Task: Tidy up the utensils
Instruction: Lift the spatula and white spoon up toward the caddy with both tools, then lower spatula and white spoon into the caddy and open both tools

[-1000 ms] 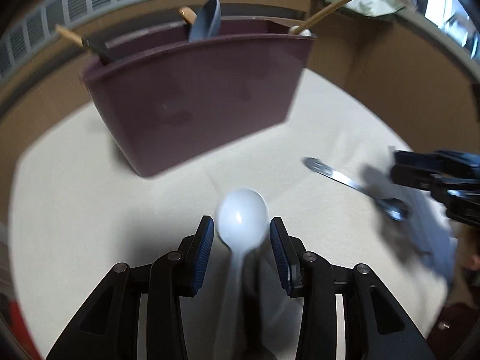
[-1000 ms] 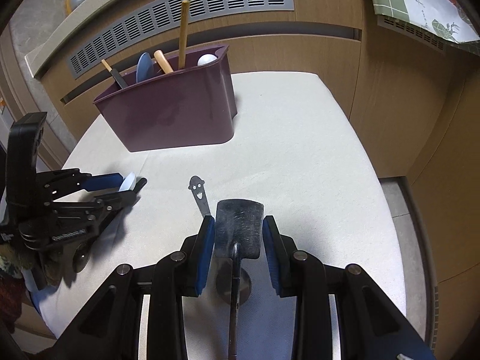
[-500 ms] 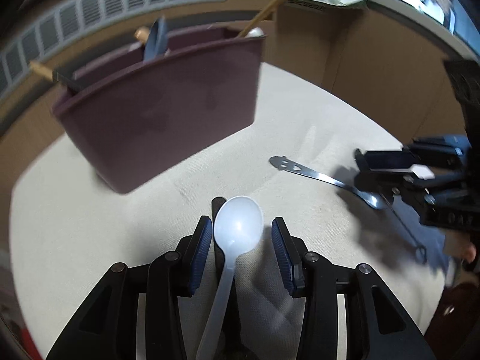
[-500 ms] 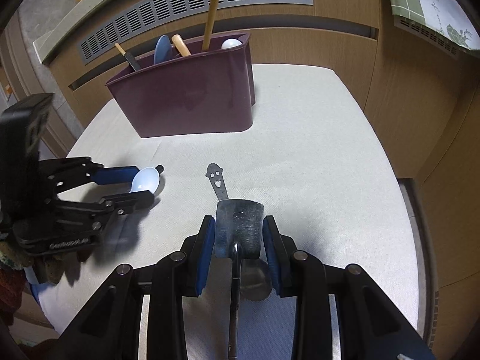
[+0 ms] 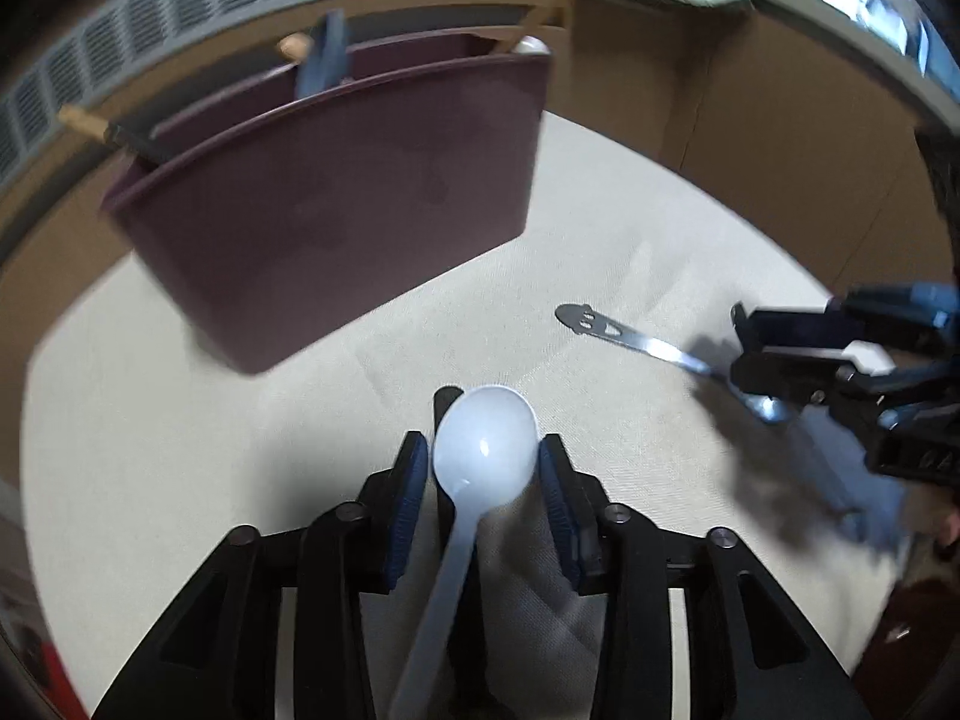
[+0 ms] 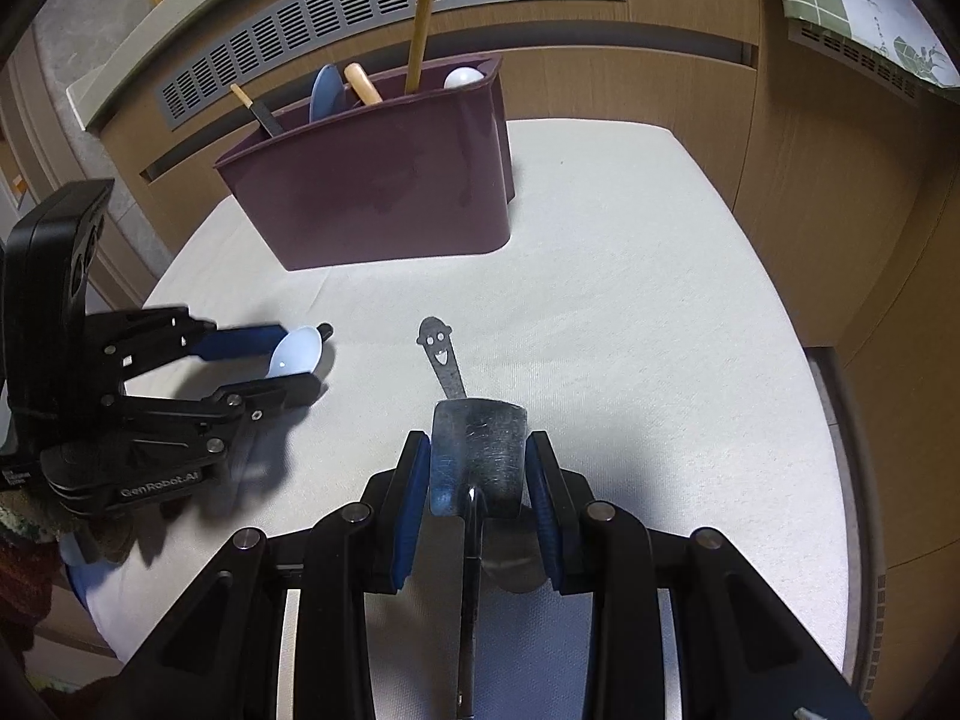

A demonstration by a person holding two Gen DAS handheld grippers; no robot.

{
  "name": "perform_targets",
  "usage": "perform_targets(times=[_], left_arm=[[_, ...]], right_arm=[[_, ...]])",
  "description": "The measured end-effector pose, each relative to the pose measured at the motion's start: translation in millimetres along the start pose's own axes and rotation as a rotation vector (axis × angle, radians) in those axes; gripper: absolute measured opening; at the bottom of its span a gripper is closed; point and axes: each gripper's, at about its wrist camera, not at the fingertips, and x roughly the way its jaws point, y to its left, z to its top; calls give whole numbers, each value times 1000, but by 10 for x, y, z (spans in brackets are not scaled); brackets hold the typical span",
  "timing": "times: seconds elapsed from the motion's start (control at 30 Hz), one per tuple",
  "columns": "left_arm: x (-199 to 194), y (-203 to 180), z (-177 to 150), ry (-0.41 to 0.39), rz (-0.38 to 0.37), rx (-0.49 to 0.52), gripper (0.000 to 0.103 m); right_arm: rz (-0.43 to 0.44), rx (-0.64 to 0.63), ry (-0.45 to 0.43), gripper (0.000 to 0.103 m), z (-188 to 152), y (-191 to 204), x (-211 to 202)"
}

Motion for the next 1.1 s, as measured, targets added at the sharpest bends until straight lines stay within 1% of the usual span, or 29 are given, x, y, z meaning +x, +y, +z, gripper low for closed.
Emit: perform_targets(times=[0.03,0.17,0.23,0.3,0.4,0.53,0.63,0.7,0.77,0.83,0.87,0.9,0.93,0.97,1.03,1.07,1.1], left_arm=[[-47,36,-13,-18,-4,-33,36],[-395,249,-84,-129,36,-185,36],[-547,322,-125,-173,31,-243,36],[-647,340,-159,-209,37,-264,36],[-685,326,-185,-224,44,-267,36],[-858,356,-255,-247,41,-282,35],[-913,367,-250,-281,32,-310,35],[-1014,403,-246,-315,29,-337,35],[-1178,464,-186,-372,24,-372,35],[-1462,527,-60,-462,-7,-404,35],[-1646,555,42,-520,-35,-414,35],[-1866,575,177,-587,-68,-412,35],[-2034,580,290,-634,-92,-401,35],[-2235,584,429,-690,-118,-385,35],[-2600,603,683,-800,-157,-359,35],[-2692,623,754,-829,-163,-352,35],[-2776,644,817,-855,-153,-350,35]], right_arm=[[2,-5,-5,29,8,15,-7],[2,-24,-29,29,29,63,-40],[5,-24,-29,29,38,66,-30],[9,-22,-26,29,43,71,-21],[16,-24,-22,29,61,101,-11],[19,-35,-33,29,73,142,-31],[13,-41,-58,29,83,161,-72],[19,-41,-92,29,105,175,-137],[56,-44,-138,29,179,210,-267],[127,-64,-179,29,336,273,-453],[170,-81,-226,28,481,332,-627],[193,-102,-271,22,603,384,-774],[204,-141,-325,5,765,461,-960],[201,-182,-372,6,934,541,-1136],[169,-252,-503,5,1256,691,-1502],[156,-285,-557,5,1371,753,-1629],[134,-318,-598,5,1484,819,-1732]])
